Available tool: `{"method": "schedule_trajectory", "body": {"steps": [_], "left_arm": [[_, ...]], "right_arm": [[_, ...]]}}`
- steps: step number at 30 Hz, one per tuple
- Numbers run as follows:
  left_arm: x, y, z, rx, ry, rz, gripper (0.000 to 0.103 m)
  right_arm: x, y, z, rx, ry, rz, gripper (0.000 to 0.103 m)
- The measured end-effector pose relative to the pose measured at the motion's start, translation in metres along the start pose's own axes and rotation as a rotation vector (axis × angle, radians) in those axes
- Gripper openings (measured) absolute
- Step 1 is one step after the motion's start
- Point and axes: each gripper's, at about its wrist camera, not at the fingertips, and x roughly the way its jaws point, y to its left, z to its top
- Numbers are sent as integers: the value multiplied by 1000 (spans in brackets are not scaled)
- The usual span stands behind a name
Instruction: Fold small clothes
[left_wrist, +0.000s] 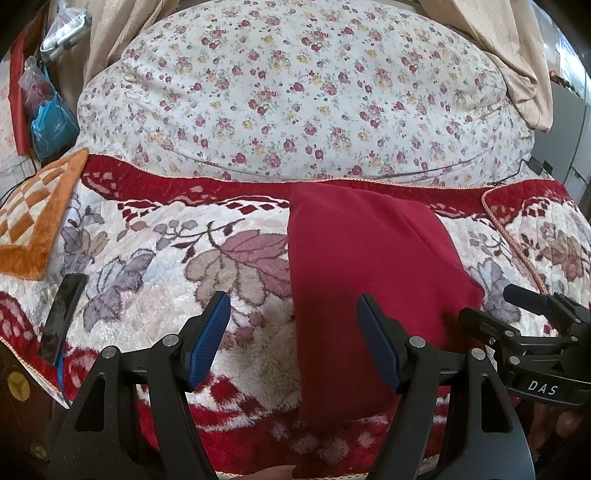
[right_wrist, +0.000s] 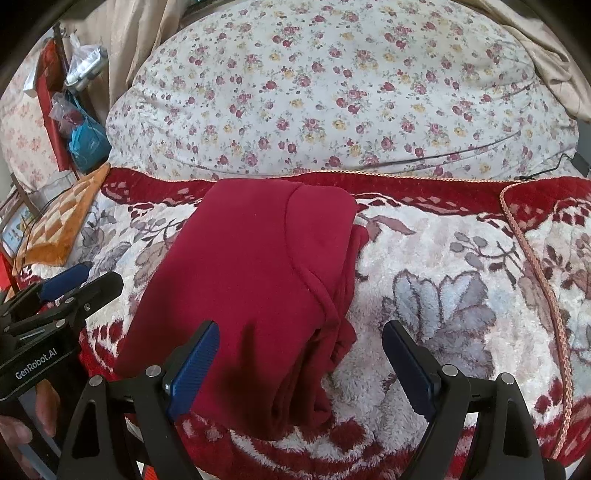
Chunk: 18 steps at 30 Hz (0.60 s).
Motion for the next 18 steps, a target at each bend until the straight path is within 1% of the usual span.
{"method": "schedule_trajectory", "body": {"steps": [18], "left_arm": [[2, 0, 1, -3, 5, -2, 71]], "right_arm": [[4, 6, -2, -4, 10, -2, 88]]}}
